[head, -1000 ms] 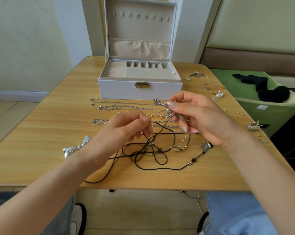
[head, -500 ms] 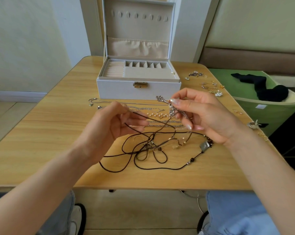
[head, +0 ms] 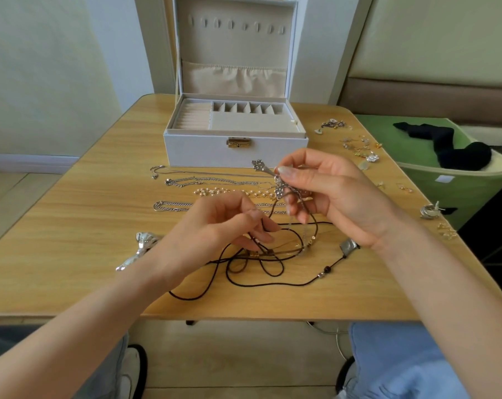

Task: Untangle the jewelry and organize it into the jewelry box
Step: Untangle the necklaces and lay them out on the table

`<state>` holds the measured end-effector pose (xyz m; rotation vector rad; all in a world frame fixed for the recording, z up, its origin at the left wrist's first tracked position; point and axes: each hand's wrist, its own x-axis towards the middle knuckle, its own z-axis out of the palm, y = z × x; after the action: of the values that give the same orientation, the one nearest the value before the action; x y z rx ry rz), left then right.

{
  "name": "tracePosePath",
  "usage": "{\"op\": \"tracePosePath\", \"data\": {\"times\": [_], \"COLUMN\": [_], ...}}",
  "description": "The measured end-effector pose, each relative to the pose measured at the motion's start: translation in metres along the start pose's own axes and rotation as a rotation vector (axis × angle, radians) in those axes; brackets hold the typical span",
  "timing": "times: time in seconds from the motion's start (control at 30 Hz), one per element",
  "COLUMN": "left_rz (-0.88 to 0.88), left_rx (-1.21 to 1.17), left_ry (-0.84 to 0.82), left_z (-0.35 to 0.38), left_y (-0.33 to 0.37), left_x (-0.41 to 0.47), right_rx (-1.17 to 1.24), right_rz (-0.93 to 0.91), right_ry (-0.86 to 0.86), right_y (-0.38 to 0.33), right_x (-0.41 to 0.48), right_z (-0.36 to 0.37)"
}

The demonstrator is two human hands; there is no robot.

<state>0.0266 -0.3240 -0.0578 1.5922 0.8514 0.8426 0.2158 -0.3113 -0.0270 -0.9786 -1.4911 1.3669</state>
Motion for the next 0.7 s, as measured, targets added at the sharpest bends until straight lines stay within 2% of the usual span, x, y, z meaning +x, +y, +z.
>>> {"op": "tracePosePath", "data": {"times": [0.23, 0.4, 0.7], "left_rz": [-0.025, 0.008, 0.097], "left_rx": [0.085, 0.339, 0.335], "left_ry": [0.1, 0.213, 0.066], "left_z": [0.001, -0.004, 0.0], "left_y": [0.0, -0.008, -0.005], "left_x": [0.002, 0.003, 0.002], "right_rx": [-0.128, -0.163, -0.201], "right_rz": [0.044, 0.058, 0.059], "right_ry": [0.051, 0.051, 0.079], "right_y": [0.003, 0.002, -0.001], "right_x": [-0.002, -0.004, -0.007], "right_z": [-0.007, -0.011, -0.017]}}
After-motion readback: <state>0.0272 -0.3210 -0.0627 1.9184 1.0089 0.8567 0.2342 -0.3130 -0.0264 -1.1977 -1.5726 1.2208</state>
